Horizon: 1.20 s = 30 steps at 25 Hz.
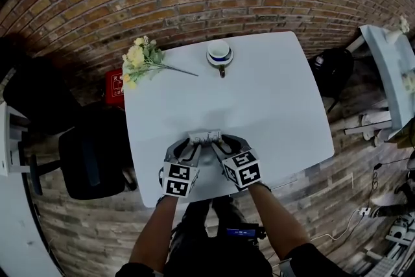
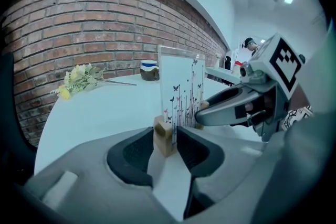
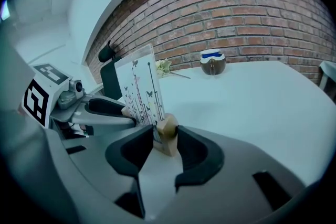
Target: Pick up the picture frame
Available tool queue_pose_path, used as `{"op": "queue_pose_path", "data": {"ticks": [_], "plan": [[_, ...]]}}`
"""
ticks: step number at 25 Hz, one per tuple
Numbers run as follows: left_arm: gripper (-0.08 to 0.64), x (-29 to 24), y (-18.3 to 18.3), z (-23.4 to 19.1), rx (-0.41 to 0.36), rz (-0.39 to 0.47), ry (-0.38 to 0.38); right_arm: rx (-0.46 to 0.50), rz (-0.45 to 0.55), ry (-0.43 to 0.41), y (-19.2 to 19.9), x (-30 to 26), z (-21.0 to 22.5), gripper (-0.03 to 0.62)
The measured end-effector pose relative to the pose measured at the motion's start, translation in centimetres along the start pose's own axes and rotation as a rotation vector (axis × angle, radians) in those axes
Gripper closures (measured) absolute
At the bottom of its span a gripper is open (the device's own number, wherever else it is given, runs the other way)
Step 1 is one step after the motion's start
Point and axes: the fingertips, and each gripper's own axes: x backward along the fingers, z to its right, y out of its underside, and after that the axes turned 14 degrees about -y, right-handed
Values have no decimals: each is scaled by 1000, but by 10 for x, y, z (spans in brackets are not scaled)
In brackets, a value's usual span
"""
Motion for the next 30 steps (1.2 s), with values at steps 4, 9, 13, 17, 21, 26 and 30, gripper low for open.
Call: {"op": "queue_pose_path", "data": {"ticks": [4,9,13,17,21,26,30], "plan": [[423,-1,5,0,3,2,-1,2,8,2,1,0,0,445],[431,0,4,1,-4,5,-4,10,8,9,3,1,0,459],[443,1,4,1,-18,2,-4,12,2,12,4,3,0,468],[453,2,5,2,-24,-2,-4,17,-4,18,6,5,0,477],[460,3,5,2,-28,-3,-3,18,-5,21,6,6,0,485],[460,3,6,3,-19,-7,1,17,-6,24,7,6,0,486],[460,3,6,3,-20,-12,10,13,-7,29,7,7,0,488]]}}
